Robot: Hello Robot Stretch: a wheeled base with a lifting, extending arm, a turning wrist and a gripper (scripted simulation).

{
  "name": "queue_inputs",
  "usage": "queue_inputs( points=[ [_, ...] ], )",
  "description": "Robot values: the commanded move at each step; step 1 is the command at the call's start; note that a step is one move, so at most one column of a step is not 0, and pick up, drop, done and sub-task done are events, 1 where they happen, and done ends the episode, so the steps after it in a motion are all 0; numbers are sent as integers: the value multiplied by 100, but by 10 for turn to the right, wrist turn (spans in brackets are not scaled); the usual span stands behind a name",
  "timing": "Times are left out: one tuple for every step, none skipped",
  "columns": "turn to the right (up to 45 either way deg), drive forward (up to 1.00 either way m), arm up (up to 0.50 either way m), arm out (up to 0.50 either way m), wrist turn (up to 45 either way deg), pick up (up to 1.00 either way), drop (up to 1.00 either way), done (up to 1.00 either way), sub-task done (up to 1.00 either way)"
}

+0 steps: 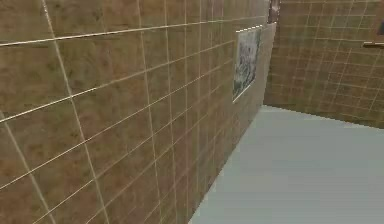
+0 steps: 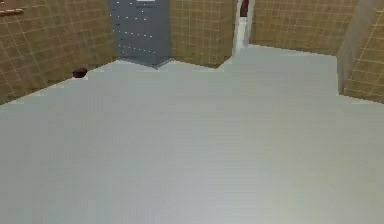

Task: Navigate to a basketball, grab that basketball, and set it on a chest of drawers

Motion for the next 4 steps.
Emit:
queue_inputs(
  points=[
    [-450,0,0,0,0,0,0,0,0],
    [-450,0,0,0,0,0,0,0,0],
    [-450,0,0,0,0,0,0,0,0],
    [-90,0,0,0,0,0,0,0,0]
  ],
)
